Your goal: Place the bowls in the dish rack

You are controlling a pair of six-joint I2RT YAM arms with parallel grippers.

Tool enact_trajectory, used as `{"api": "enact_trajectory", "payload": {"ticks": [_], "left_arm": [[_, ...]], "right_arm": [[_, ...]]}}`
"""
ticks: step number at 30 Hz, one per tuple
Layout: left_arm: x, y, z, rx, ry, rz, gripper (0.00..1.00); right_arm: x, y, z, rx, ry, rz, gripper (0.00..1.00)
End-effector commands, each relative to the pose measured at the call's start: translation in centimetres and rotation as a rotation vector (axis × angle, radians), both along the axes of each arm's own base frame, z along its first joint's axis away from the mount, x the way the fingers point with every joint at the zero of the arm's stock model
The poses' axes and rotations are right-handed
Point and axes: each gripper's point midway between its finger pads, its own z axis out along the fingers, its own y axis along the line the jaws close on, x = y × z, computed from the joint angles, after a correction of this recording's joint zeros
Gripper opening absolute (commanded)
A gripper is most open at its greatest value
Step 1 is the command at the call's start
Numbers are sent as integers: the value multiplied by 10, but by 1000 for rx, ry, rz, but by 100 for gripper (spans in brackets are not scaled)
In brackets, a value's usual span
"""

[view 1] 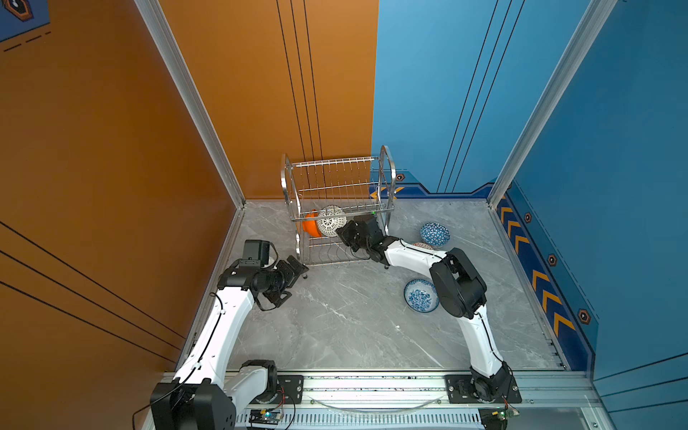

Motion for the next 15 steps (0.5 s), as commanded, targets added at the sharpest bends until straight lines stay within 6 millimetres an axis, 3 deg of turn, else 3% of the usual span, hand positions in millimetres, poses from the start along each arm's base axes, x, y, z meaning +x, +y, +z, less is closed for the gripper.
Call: {"api": "enact_trajectory", "payload": {"ticks": [1, 5, 6, 7, 9, 10, 15], "left_arm": [[-6, 0, -7, 22, 22, -18, 98], [-3, -1, -6, 23, 17, -21, 98], [-3, -1, -6, 22, 17, -20, 98], [-2, -1, -5, 22, 16, -19, 98], [-1, -3, -4, 23, 11, -25, 98], [-1, -3, -2, 24, 7, -27, 98], [-1, -4, -5, 27, 15, -29, 98]], "right_arm": [[-4, 2, 55, 54, -104, 20, 0], [-13, -5, 62, 43, -110, 29, 0], [-15, -7, 56, 30, -101, 29, 0], [-20, -11, 72, 42, -113, 28, 0], [-25, -15, 72, 45, -105, 27, 0], [-39, -6, 71, 42, -101, 52, 0], [-57, -14, 69, 21, -77, 67, 0]]}}
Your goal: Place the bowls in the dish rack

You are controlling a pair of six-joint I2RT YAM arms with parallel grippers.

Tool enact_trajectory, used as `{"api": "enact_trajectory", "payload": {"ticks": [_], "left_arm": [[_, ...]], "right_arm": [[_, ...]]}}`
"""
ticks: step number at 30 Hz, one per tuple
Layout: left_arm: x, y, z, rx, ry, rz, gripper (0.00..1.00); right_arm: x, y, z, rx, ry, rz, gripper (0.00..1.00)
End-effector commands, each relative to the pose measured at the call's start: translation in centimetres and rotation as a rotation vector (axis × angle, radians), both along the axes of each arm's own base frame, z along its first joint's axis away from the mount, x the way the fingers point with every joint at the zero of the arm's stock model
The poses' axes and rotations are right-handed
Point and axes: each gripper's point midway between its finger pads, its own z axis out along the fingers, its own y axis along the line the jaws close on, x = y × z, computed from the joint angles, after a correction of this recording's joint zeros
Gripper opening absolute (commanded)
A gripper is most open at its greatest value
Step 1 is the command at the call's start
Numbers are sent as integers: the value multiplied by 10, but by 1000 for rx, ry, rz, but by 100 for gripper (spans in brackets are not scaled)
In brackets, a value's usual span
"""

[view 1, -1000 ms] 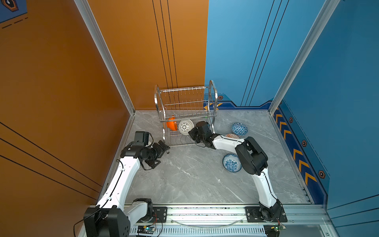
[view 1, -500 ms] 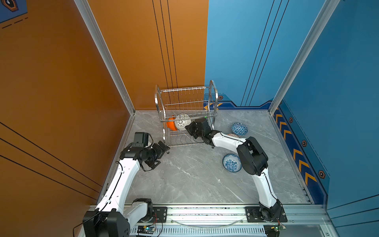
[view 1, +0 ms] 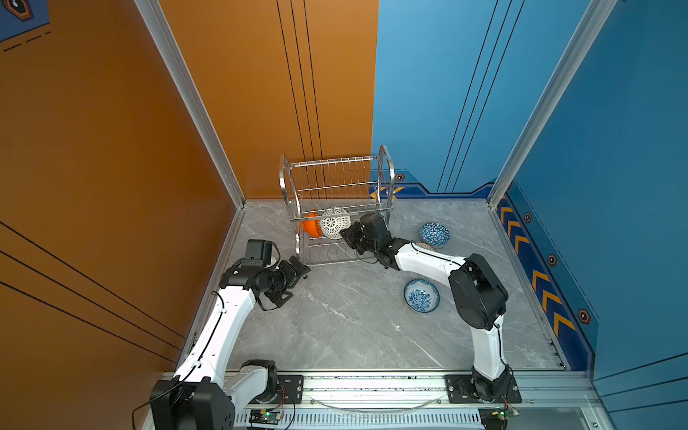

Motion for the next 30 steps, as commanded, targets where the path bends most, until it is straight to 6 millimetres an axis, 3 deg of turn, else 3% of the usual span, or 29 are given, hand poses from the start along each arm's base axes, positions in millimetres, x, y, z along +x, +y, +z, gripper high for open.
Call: {"api": "enact_trajectory", "payload": {"ticks": [1, 11, 19, 26, 30], "left_arm": [[0, 1, -2, 24, 7, -13, 98], [-2, 1, -2, 26, 4, -14, 98], [-12, 1, -10, 25, 18, -6, 98], [-23, -4, -17, 17, 29, -6, 98], [-35, -10, -26, 7, 41, -2, 98]], "right_arm": [[-17, 0, 33, 24, -57, 36, 0], [-54, -15, 26, -23, -21, 80, 0], [-104, -38, 8, -188, 42, 204, 0], [-157, -75, -33, -449, 136, 342, 0], [-183, -86, -62, -541, 196, 418, 0]]}}
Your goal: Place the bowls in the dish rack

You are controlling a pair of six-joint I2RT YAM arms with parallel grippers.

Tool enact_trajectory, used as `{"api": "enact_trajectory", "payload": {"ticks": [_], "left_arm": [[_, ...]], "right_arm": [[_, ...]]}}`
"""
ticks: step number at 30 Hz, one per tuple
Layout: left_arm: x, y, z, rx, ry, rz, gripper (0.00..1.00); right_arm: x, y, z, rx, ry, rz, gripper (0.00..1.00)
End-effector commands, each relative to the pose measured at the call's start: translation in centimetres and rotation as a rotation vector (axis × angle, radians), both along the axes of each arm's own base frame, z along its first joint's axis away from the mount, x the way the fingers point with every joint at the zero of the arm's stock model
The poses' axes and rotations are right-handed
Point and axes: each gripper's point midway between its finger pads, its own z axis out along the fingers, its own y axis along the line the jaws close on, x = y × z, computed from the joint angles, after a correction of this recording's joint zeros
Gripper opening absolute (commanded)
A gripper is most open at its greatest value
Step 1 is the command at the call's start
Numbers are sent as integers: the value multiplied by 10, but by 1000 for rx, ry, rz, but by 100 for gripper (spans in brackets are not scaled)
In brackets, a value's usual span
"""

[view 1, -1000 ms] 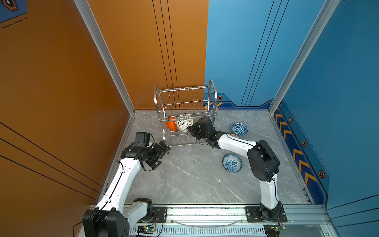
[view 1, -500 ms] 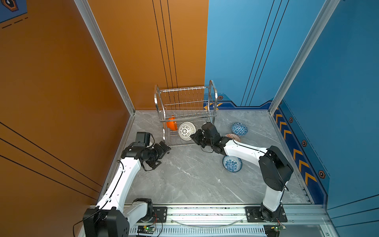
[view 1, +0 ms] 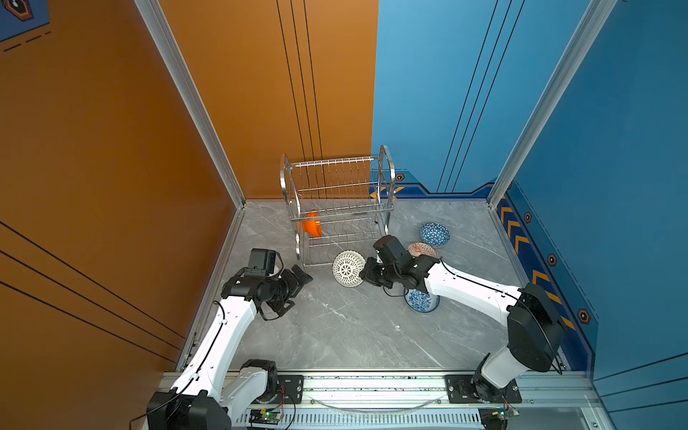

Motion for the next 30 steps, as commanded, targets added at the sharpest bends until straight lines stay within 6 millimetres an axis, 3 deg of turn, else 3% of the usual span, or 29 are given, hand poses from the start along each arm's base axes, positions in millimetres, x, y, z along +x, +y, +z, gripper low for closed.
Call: {"api": "enact_trajectory", "payload": {"ticks": [1, 6, 14, 21, 28, 30], "left_arm": [[-11, -2, -8, 6, 18, 18, 98], [-21, -14, -16, -8, 20, 6, 98], [-19, -42, -22, -138, -23, -15, 98], [-18, -46, -17, -147, -37, -32, 98], [-18, -47, -17, -159, -41, -36, 98], [-17, -48, -17, -162, -41, -38, 98]], "right_arm": [[-34, -16, -28, -139, 62, 120, 0], [-49, -20, -59, -237, 110, 183, 0], [-49, -19, -82, -322, 146, 227, 0], [-42, -25, -83, -408, 127, 245, 1], [-33, -25, -65, -452, 74, 273, 19], [-30, -23, -57, -458, 55, 279, 27]]}}
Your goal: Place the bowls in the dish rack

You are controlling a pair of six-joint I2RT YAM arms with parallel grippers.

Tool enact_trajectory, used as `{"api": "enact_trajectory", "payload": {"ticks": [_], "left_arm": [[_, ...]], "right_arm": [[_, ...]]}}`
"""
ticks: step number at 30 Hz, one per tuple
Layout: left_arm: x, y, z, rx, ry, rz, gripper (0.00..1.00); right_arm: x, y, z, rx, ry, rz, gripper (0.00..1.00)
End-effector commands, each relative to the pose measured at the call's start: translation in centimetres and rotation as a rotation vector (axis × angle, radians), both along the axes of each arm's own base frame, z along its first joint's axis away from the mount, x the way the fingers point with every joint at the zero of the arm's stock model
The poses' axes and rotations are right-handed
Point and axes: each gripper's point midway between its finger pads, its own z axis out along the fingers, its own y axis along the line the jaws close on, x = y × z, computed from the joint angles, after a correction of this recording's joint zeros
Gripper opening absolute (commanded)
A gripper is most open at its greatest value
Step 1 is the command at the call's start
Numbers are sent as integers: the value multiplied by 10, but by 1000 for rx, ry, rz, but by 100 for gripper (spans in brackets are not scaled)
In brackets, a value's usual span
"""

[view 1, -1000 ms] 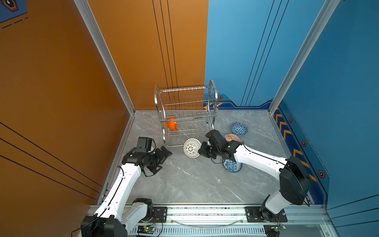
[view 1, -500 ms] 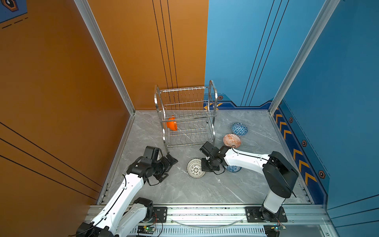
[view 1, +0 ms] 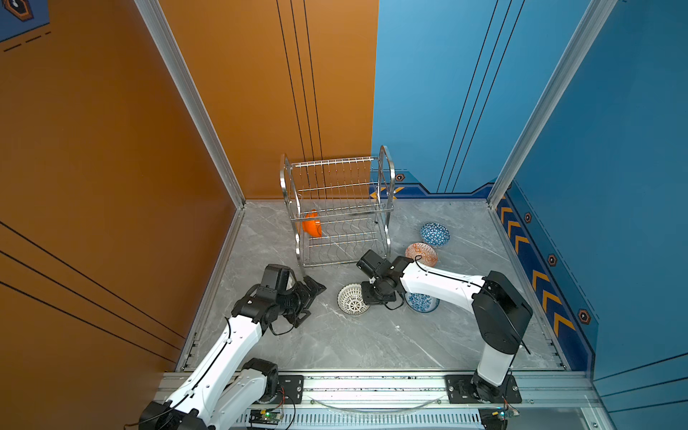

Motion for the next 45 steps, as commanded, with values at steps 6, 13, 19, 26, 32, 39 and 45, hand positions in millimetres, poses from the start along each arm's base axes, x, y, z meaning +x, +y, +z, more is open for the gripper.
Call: {"api": "enact_trajectory", "payload": {"ticks": [6, 13, 19, 26, 32, 39, 45], "left_arm": [[1, -5, 3, -34, -6, -14, 98], [11, 4, 5, -129, -29, 65, 98], [11, 12, 7, -177, -26, 107, 98], [11, 17, 8, -202, -24, 138, 98], [6, 22, 8, -200, -9, 148, 98], [-3, 28, 7, -205, 3, 161, 98], [-6, 35, 5, -210, 13, 184, 98]], "right_arm": [[10, -3, 34, -83, -99, 76, 43], [-6, 18, 62, -107, -200, 261, 69], [-29, 42, 58, -133, -219, 405, 73], [-47, 67, 38, -203, -206, 515, 68], [-50, 72, 16, -272, -191, 539, 55], [-49, 74, -6, -341, -182, 573, 44], [-46, 76, -11, -365, -192, 588, 26]]}}
